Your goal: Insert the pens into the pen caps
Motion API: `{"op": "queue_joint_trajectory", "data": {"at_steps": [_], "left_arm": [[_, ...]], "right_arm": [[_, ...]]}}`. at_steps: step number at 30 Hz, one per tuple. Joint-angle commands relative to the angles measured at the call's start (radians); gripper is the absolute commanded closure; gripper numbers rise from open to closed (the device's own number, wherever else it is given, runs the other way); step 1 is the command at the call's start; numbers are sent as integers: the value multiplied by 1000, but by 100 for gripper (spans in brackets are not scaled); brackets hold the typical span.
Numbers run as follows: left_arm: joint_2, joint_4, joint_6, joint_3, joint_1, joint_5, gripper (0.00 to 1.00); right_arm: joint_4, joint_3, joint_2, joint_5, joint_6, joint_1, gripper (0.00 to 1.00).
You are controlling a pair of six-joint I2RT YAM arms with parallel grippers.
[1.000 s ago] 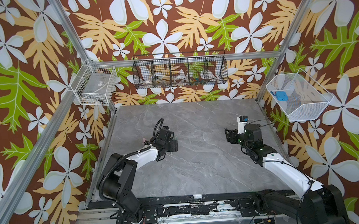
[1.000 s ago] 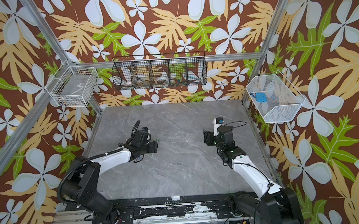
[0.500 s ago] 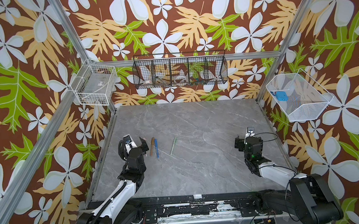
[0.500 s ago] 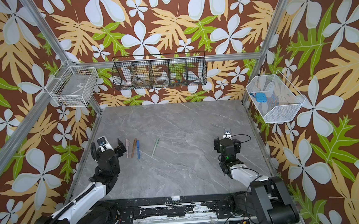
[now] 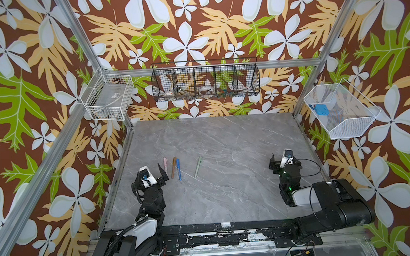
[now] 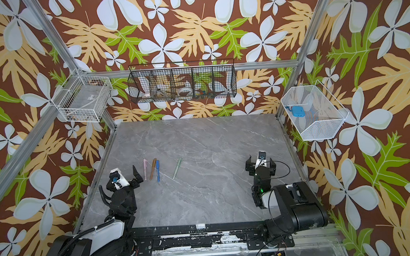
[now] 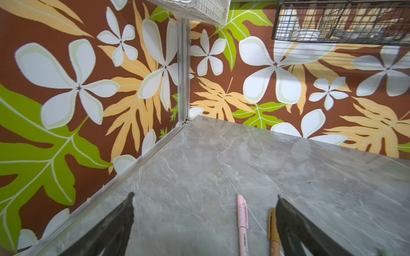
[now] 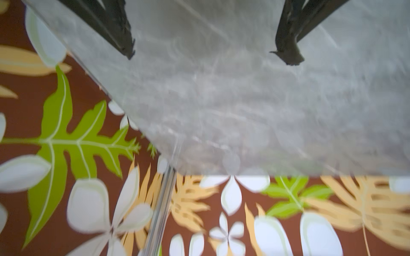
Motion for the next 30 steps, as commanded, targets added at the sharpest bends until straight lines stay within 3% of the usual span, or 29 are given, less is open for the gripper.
{"op": "queue_joint_trajectory", "data": {"at_steps": [1, 3, 5, 6, 7, 8, 13, 16, 18, 30], "left_arm": [[53, 146, 3, -26, 12, 196, 0], [169, 228, -30, -7, 28, 126, 0], [339, 367, -41, 21, 59, 131, 0], [346, 317, -31, 45, 58, 160, 0], [280, 119, -43, 86, 58, 202, 0], [269, 53, -37, 119, 58, 218, 0], [310, 156, -29, 105, 62, 205, 0], [303, 48, -34, 148, 61, 208, 0], [314, 124, -28, 122, 61, 210, 0], [312, 77, -26, 143, 72, 264, 0]], "right_arm": [[-51, 9, -10, 15, 5, -1, 1], [-32, 9, 1, -10, -12, -1, 1], [-48, 12, -7, -13, -7, -1, 0], [-42, 12, -4, -11, -8, -1, 1], [-47, 12, -6, -13, -6, -1, 1], [-46, 12, -5, -11, -7, -1, 0], [-47, 12, -5, -11, -7, -1, 0], [-46, 13, -5, -11, -7, -1, 1], [-48, 13, -4, -13, -7, -1, 1], [-48, 14, -5, -13, -7, -1, 0]]}}
